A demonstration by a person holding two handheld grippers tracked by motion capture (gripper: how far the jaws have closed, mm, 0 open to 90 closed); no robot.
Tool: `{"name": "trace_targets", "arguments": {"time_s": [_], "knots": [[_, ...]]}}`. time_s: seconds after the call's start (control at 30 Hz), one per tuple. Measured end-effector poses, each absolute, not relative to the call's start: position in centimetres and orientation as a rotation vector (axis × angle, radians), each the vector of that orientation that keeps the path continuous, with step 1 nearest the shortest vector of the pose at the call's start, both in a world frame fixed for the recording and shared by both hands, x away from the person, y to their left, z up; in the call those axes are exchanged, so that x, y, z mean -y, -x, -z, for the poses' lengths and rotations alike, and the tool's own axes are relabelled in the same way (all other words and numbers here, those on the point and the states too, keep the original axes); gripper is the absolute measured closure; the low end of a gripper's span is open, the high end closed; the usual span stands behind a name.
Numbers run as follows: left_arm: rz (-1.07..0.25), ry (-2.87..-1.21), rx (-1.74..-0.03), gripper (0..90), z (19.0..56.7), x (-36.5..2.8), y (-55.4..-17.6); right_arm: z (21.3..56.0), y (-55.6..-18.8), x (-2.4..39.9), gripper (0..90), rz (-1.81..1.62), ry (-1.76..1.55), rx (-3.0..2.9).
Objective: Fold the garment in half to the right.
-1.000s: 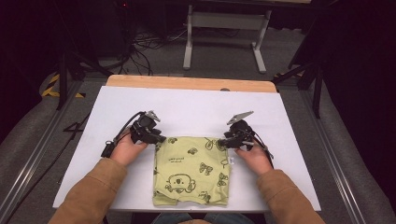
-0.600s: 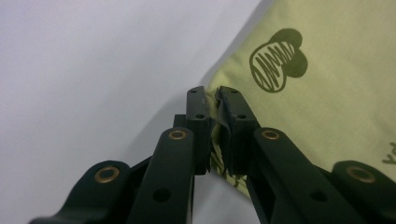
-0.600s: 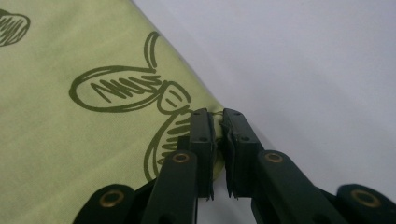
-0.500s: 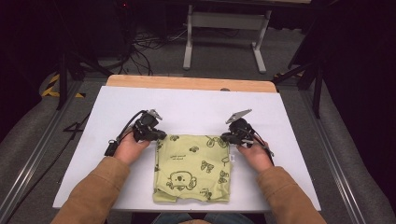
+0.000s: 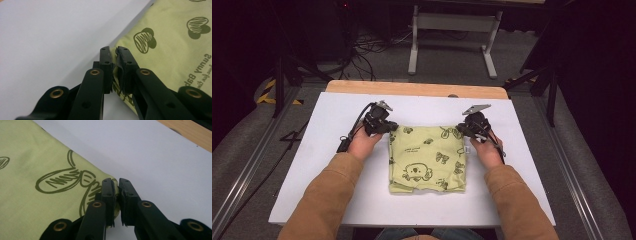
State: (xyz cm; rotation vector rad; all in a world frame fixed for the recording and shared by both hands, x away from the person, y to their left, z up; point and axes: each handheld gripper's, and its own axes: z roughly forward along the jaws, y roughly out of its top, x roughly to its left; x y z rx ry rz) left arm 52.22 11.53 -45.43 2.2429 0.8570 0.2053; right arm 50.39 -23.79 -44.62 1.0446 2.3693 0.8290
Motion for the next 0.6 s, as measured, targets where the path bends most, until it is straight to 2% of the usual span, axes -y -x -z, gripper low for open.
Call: {"name": "trace_targets", "arguments": {"time_s": [0.13, 0.17, 0.27, 0.37, 0.47, 0.6], "knots": [[-0.199, -2.226, -0.871, 79.6, 45.5, -11.4, -52.5, 45.3, -50.6, 23.7, 79.2, -0.829, -1.071, -2.357], [-0.208, -2.232, -0.872, 77.0, 45.5, -11.4, -52.4, 45.2, -50.5, 23.7, 75.2, -0.833, -1.069, -2.350], [-0.218, -2.213, -0.870, 64.5, 45.1, -11.7, -52.2, 44.6, -50.2, 23.8, 53.2, -0.864, -1.056, -2.314], [-0.220, -2.172, -0.876, 49.5, 44.5, -12.3, -52.0, 43.9, -49.7, 24.0, 47.8, -0.908, -1.067, -2.306], [-0.215, -2.166, -0.865, 41.9, 44.2, -12.6, -51.8, 43.2, -49.1, 23.9, 40.1, -0.947, -1.077, -2.322], [-0.197, -2.151, -0.848, 35.8, 43.8, -13.3, -51.4, 42.8, -48.0, 23.2, 38.1, -0.978, -1.037, -2.367]]}}
